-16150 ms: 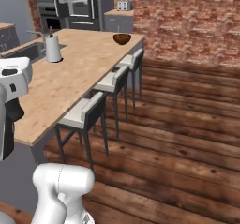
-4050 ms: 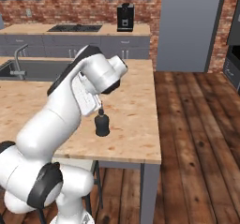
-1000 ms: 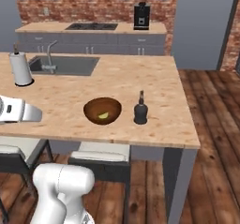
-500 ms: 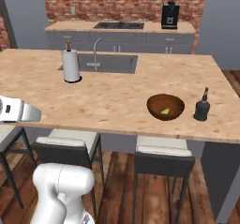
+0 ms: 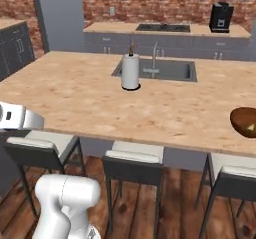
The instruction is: There is a bowl on the dining counter. Grab a lemon wedge from the fridge and place it in the bowl. Then get the liquor bottle and glass cup from the cabinet and place them next to the bowl.
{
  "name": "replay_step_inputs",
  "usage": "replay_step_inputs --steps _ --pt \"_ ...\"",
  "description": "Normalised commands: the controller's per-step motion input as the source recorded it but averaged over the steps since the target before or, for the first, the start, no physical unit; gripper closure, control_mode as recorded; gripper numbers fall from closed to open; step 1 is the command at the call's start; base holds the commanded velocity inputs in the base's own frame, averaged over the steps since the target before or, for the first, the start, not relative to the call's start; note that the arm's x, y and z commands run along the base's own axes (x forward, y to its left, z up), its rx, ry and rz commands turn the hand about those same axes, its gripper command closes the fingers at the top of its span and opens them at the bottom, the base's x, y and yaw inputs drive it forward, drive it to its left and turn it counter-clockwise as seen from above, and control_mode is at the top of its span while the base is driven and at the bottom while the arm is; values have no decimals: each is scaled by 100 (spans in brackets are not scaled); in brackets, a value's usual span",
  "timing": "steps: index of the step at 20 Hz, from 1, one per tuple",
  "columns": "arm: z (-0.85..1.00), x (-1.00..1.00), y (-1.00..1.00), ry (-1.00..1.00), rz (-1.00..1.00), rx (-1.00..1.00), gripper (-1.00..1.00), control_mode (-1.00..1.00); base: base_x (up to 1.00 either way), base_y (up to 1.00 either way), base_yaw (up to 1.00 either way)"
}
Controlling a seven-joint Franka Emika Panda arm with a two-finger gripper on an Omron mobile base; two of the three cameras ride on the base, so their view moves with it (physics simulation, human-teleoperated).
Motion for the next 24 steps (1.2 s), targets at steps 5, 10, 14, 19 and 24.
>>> replay_step_inputs --steps 5,10,14,19,24 --pt "0 0 0 0 0 0 -100 100 -1 100 26" --pt "0 0 0 0 0 0 -100 100 0 100 31" --pt "0 0 0 0 0 0 -100 100 0 100 34" --pt "0 0 0 0 0 0 -100 100 0 100 35" --pt "0 0 0 0 0 0 -100 100 9 98 36"
